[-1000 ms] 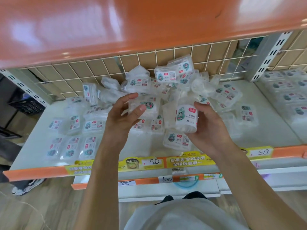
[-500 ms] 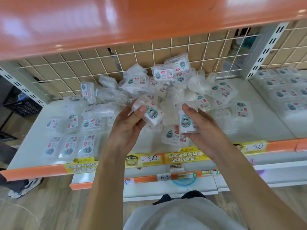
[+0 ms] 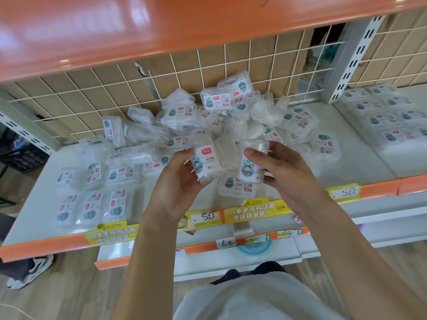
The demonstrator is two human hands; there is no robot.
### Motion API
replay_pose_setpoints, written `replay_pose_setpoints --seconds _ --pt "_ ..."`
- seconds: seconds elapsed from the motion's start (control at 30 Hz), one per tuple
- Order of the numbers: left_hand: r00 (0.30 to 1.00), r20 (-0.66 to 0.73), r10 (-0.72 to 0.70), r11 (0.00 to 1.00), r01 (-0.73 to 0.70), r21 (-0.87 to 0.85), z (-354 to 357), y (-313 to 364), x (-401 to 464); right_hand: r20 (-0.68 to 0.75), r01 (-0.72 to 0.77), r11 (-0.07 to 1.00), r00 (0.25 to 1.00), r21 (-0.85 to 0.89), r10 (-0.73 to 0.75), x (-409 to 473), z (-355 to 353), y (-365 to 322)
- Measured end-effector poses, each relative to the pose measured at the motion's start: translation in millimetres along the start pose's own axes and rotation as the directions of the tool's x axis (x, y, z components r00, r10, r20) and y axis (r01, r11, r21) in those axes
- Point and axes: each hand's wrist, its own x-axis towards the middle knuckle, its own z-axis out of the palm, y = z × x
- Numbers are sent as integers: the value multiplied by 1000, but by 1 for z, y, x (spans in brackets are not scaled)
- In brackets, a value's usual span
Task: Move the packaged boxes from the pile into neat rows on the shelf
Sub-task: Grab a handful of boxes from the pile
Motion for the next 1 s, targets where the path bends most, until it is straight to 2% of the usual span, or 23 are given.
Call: replay_pose_setpoints --seconds 0.1,0.17,0.3,0.53,0.8,1.0 --pt "998 58 -23 999 25 -24 7 -5 -1 -16 -12 1000 1000 8 13 -5 -1 1" --pt "999 41 -32 999 32 -4 14 -7 -2 -40 -16 1000 999 14 17 -8 -2 3" --pt "999 -10 -46 986 47 157 26 -14 -1 -81 -8 1000 997 13 9 -13 -9 4" --pt "986 165 -22 950 -31 311 45 -25 10 -216 32 999 976 23 -27 -25 -35 0" --pt "959 283 -18 901 -107 421 92 -44 25 -415 104 995 905 8 -91 -56 -82 -7" --pt "923 373 -93 881 -98 463 137 -76 27 -576 174 983 798 -60 -177 -87 -126 -11"
